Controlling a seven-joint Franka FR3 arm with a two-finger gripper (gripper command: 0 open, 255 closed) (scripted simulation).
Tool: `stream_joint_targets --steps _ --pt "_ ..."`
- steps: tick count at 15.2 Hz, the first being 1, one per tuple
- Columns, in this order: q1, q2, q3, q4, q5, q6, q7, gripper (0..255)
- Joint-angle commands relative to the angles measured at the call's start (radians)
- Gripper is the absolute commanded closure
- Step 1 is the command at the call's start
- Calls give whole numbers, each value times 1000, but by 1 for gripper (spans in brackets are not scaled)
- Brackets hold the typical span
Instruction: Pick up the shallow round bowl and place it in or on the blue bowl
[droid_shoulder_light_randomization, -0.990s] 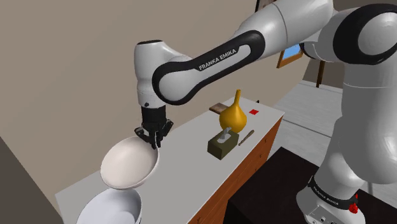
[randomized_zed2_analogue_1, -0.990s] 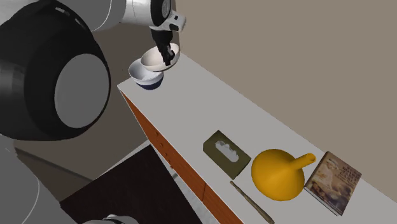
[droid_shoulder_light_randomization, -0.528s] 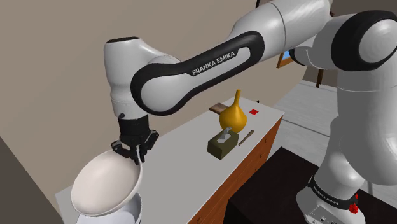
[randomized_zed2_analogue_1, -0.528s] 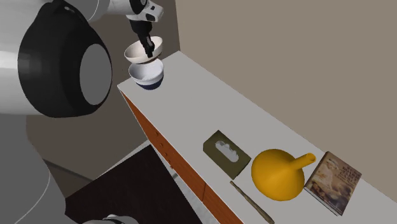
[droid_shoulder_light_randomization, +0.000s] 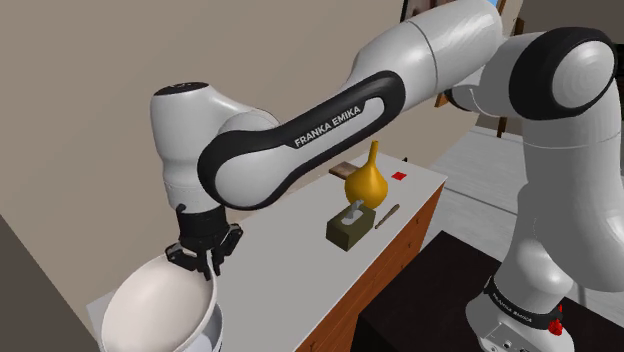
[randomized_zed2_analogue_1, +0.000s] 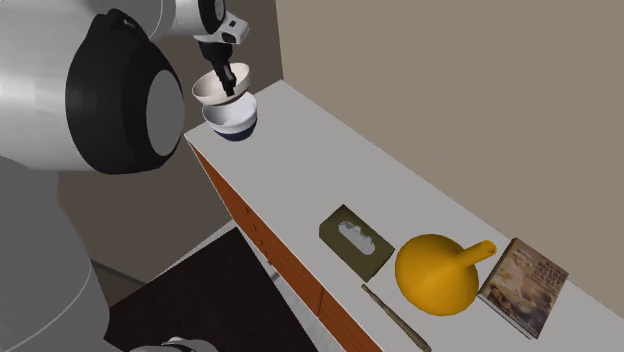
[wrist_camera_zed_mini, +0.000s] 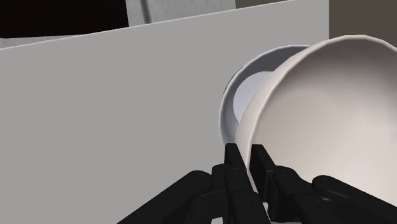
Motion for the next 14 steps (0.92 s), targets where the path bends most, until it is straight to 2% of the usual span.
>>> stream_joint_targets --steps 1,14 --pt "3 13 -3 -6 -6 19 4 255" --pt "14 87 -23 -63 -39 147 21 255"
